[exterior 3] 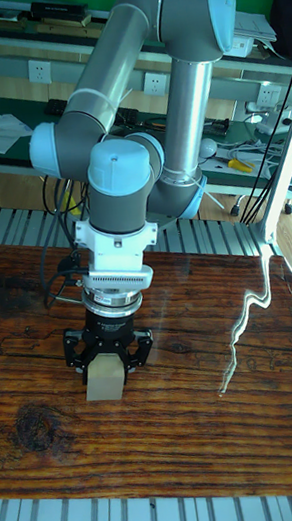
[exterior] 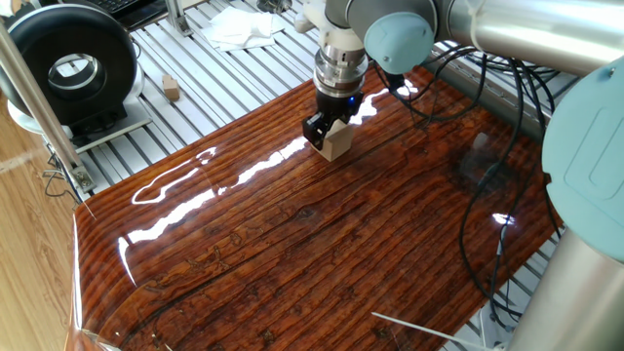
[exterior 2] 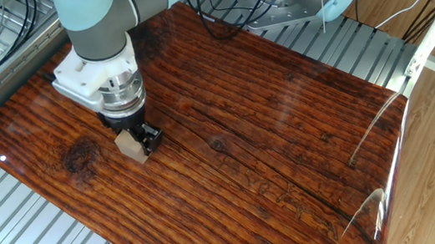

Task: Hold a small block with the gripper and sweep it from left to right on the table

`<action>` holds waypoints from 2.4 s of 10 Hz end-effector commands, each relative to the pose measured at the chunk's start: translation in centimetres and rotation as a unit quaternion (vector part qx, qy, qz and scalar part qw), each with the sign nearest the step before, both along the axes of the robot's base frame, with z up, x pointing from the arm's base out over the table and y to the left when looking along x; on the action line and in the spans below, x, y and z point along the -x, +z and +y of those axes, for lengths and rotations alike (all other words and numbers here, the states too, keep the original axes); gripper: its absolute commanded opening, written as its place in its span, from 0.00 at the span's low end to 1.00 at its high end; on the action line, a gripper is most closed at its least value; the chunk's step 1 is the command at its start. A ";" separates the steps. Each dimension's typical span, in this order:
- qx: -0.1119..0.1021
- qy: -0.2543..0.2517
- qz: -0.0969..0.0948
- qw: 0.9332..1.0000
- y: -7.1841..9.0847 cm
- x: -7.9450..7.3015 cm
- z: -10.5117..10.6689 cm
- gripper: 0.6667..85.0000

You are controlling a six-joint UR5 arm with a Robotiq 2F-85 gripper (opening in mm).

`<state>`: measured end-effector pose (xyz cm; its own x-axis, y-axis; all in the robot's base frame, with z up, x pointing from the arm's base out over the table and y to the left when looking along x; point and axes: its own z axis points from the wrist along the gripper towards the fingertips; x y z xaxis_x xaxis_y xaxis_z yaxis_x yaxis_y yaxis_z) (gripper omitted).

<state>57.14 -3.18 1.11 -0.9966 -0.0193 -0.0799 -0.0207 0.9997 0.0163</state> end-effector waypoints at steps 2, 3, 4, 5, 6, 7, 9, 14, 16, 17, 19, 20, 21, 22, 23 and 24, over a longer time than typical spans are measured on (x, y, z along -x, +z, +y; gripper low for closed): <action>-0.006 -0.004 -0.001 1.000 0.2 -0.1 0.4 0.00; -0.006 -0.004 -0.001 1.000 0.2 -0.1 0.4 0.00; -0.007 -0.004 -0.002 1.000 0.2 -0.1 0.5 0.00; -0.008 -0.005 -0.002 1.000 0.2 -0.2 0.6 0.00; -0.007 -0.006 -0.002 1.000 0.2 -0.2 0.7 0.00; -0.005 -0.008 -0.003 1.000 0.1 -0.2 0.9 0.00; -0.006 -0.010 -0.003 1.000 -0.1 -0.3 1.2 0.00; -0.008 -0.010 -0.003 1.000 0.2 -0.2 1.3 0.00; -0.008 -0.011 -0.003 1.000 0.1 -0.3 1.5 0.00; -0.008 -0.012 -0.003 1.000 0.1 -0.3 1.6 0.00; -0.007 -0.013 -0.003 1.000 0.0 -0.3 1.8 0.00; -0.008 -0.014 -0.004 1.000 0.0 -0.3 1.8 0.00; -0.008 -0.014 -0.004 1.000 0.0 -0.3 1.8 0.00; -0.010 -0.014 -0.004 1.000 0.1 -0.3 1.9 0.00; -0.010 -0.014 -0.004 1.000 0.2 -0.2 2.0 0.00; -0.011 -0.014 -0.004 1.000 0.2 -0.2 2.0 0.00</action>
<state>57.28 -1.42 1.09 -0.9963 -0.0004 -0.0855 -0.0024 0.9997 0.0244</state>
